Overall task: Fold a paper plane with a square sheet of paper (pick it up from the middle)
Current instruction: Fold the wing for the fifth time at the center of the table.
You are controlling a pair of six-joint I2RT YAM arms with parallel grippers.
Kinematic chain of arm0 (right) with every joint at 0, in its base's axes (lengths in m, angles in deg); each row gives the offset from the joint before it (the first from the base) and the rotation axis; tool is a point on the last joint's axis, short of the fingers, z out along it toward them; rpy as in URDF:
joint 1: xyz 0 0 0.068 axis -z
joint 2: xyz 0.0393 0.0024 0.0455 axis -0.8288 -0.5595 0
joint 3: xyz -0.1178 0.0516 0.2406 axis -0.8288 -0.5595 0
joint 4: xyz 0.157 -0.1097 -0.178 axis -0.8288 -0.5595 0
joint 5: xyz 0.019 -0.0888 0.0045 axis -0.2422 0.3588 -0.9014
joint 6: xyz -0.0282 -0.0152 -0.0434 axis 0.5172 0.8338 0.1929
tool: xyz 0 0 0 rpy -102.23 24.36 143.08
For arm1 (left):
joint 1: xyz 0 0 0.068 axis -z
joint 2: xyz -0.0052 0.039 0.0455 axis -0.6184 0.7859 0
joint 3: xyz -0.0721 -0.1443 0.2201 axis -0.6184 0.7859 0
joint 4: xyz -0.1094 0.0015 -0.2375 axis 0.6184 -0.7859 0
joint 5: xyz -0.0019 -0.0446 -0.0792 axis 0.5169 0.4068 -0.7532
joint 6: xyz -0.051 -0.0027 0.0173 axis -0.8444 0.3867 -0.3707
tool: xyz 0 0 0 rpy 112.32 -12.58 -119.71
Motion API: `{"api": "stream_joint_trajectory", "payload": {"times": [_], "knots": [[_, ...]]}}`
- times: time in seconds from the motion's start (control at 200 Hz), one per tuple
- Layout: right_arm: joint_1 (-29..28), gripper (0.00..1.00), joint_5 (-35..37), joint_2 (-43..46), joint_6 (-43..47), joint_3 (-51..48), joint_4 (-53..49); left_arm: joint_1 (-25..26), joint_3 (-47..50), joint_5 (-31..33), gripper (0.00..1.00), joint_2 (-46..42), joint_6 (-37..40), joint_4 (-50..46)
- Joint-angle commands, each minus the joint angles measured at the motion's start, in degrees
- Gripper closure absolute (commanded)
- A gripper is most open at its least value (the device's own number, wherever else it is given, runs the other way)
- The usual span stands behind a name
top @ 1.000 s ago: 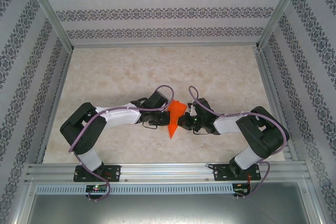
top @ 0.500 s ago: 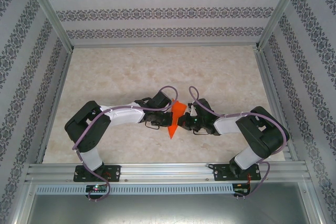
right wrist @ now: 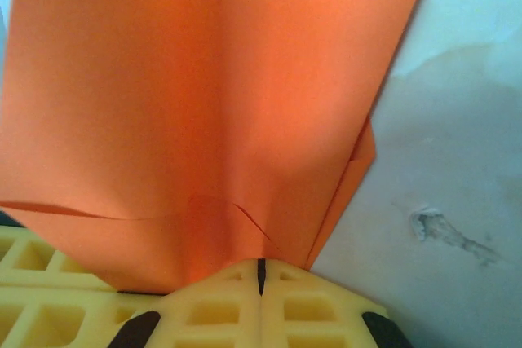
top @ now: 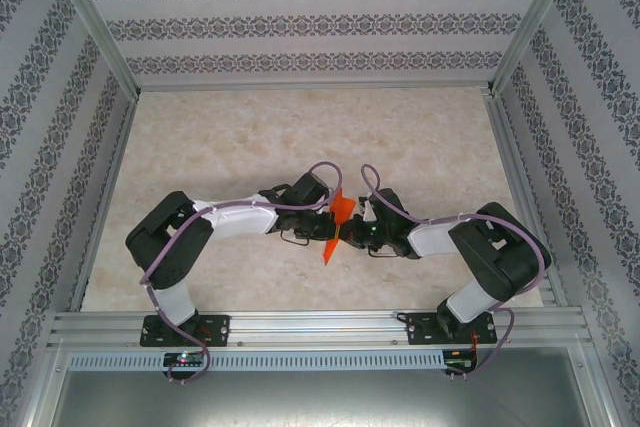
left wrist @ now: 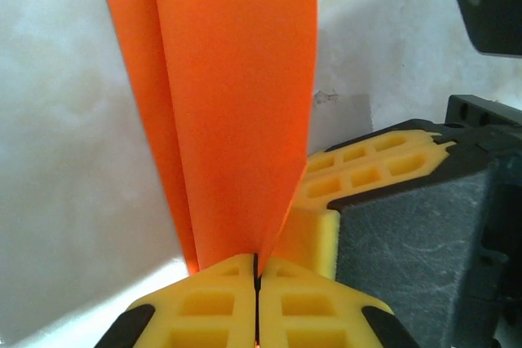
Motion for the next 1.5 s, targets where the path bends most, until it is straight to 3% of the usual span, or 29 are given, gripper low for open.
{"api": "stream_joint_trajectory", "payload": {"times": [0.0,0.889,1.374,1.494], "knots": [[0.58,1.00,1.44,-1.59,-0.17,-1.94,-1.94,0.73,-1.36,-1.40,0.91,1.37,-0.99,2.09],[2.19,1.00,-1.86,-0.87,-6.71,-4.71,7.60,-1.11,2.62,-1.60,0.90,4.96,-5.09,9.75],[3.00,1.00,1.72,5.78,-3.97,-2.77,-4.07,-1.77,3.28,-1.40,0.91,5.46,-4.61,10.02],[3.40,1.00,0.74,4.79,-3.77,-2.10,-3.09,-1.79,3.36,-1.77,0.91,5.47,-4.67,10.47]]}}
